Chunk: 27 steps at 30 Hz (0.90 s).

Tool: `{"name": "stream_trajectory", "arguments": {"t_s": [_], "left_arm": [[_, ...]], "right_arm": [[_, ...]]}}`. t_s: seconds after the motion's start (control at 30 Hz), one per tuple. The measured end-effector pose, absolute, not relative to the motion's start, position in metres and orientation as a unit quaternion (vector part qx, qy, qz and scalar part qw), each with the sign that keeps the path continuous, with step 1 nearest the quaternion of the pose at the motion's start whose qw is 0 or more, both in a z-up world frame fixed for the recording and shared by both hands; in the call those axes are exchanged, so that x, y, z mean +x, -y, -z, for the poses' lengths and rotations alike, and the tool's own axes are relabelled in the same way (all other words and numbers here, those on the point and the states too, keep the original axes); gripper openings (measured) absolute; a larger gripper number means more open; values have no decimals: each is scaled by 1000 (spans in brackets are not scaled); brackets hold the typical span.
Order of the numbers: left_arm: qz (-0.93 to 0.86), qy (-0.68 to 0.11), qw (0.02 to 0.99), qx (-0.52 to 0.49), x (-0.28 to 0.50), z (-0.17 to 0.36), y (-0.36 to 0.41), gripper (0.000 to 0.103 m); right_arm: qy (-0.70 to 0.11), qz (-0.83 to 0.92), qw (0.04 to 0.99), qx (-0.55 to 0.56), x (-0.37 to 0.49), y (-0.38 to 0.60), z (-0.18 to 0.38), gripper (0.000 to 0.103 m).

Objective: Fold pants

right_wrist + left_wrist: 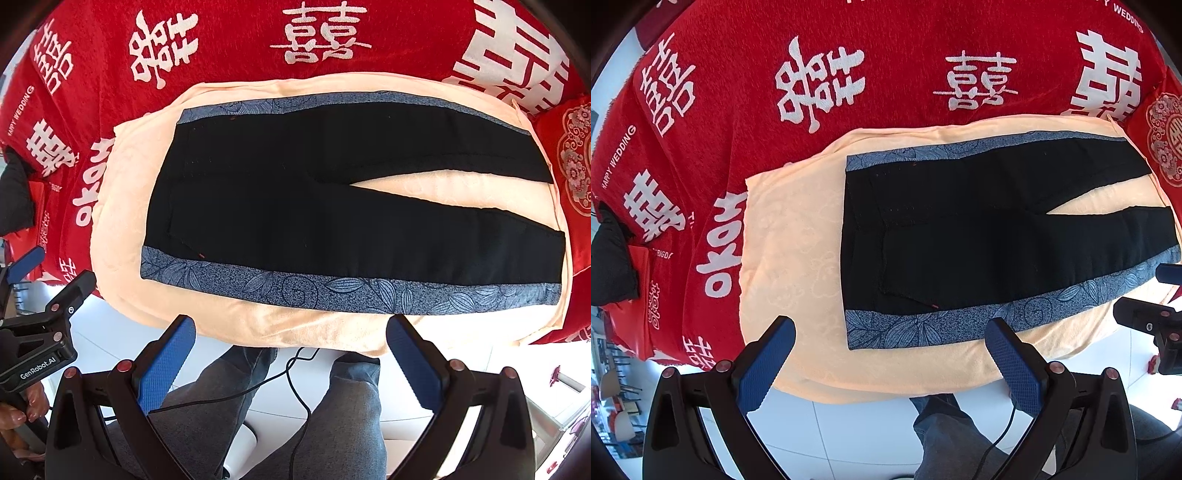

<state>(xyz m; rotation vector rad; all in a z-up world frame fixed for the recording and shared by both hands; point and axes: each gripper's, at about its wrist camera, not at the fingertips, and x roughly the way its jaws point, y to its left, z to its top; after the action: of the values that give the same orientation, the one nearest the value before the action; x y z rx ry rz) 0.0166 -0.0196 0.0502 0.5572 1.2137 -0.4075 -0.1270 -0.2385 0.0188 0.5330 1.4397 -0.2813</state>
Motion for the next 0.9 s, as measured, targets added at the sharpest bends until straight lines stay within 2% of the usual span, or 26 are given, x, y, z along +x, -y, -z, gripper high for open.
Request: {"name": "stream_trajectory", "arguments": {"t_s": [0.57, 0.9], "left_arm": [[169, -562, 765, 266, -6, -54, 49, 103], [106, -608, 770, 161, -28, -52, 47, 103]], "right_arm": [[-647, 89, 720, 235, -128, 261, -18, 103], [-638, 49, 724, 257, -160, 294, -17, 103]]}}
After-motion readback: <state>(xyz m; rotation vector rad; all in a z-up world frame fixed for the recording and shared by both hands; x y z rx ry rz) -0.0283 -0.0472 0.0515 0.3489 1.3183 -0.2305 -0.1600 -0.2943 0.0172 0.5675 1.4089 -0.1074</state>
